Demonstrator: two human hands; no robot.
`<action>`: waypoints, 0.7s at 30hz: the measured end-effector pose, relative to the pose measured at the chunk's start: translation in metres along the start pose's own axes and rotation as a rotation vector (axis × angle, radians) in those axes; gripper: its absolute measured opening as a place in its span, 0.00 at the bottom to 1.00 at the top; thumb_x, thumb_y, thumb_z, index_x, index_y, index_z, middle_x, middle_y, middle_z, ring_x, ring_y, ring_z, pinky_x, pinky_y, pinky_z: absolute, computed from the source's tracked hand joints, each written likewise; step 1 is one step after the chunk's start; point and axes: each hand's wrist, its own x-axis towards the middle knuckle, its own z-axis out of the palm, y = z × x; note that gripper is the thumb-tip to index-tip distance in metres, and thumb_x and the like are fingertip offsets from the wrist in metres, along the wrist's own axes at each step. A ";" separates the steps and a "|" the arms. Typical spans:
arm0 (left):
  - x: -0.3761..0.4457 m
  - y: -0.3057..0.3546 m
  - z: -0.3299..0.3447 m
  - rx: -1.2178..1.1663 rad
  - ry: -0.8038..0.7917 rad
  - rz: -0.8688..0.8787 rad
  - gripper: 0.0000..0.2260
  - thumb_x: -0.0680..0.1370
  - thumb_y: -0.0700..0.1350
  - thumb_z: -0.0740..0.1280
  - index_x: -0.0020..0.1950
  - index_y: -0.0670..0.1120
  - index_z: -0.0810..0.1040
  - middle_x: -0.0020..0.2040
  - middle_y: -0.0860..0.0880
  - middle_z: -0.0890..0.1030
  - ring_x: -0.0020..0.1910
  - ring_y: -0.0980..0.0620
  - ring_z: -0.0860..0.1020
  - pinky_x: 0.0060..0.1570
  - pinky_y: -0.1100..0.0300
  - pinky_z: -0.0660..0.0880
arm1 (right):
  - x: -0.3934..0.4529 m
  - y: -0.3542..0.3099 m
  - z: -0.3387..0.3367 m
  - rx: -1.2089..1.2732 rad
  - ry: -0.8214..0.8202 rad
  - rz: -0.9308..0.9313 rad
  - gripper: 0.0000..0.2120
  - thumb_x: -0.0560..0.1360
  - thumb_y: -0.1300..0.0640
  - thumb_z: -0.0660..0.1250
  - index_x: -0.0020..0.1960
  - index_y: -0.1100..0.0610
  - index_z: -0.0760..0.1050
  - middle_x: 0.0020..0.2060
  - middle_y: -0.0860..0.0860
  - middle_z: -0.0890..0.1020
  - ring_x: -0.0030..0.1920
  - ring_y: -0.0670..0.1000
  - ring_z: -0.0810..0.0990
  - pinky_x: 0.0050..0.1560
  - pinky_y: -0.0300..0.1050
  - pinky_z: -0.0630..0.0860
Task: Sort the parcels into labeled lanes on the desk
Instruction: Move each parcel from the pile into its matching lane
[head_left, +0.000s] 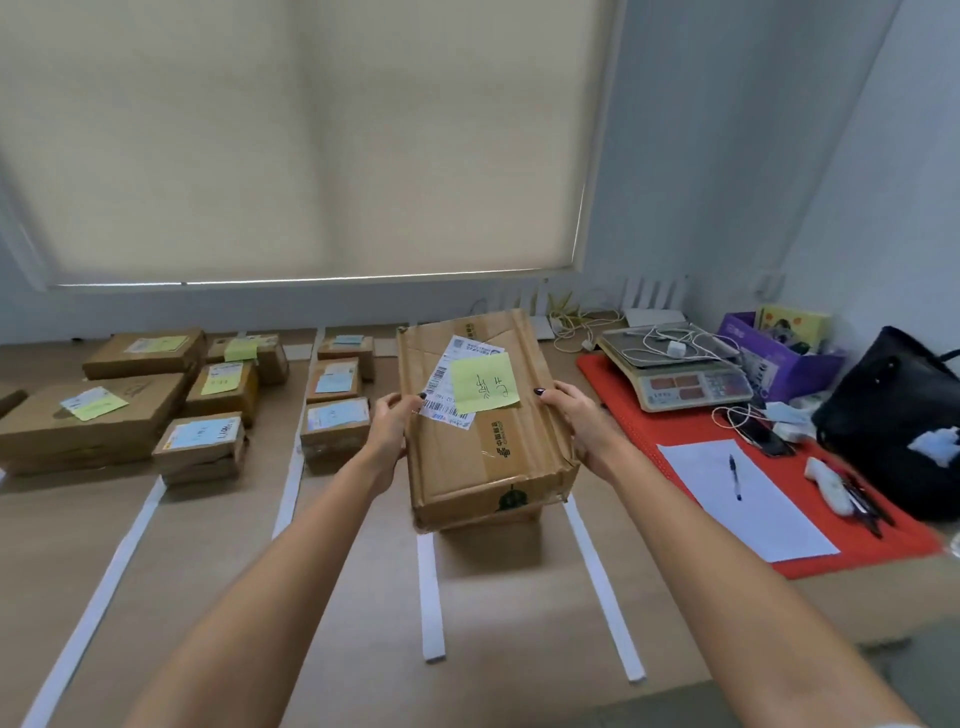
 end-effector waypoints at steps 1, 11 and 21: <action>-0.005 -0.008 0.008 0.001 0.016 -0.014 0.24 0.77 0.51 0.62 0.70 0.47 0.61 0.60 0.44 0.75 0.50 0.48 0.76 0.62 0.41 0.70 | -0.006 0.010 -0.011 0.000 -0.015 0.036 0.20 0.75 0.52 0.65 0.66 0.52 0.68 0.58 0.54 0.76 0.53 0.51 0.75 0.43 0.44 0.74; -0.054 -0.130 0.005 0.260 -0.097 -0.369 0.27 0.72 0.55 0.69 0.67 0.49 0.64 0.53 0.48 0.79 0.53 0.48 0.76 0.41 0.53 0.77 | -0.052 0.137 -0.061 -0.016 -0.267 0.527 0.31 0.67 0.58 0.76 0.66 0.50 0.66 0.54 0.56 0.78 0.46 0.55 0.82 0.39 0.47 0.80; -0.031 -0.196 0.028 0.131 -0.104 -0.511 0.26 0.73 0.51 0.68 0.69 0.50 0.66 0.60 0.47 0.76 0.57 0.47 0.74 0.51 0.50 0.77 | -0.031 0.199 -0.055 -0.085 -0.160 0.628 0.29 0.72 0.55 0.70 0.71 0.51 0.64 0.56 0.50 0.79 0.55 0.50 0.77 0.47 0.46 0.76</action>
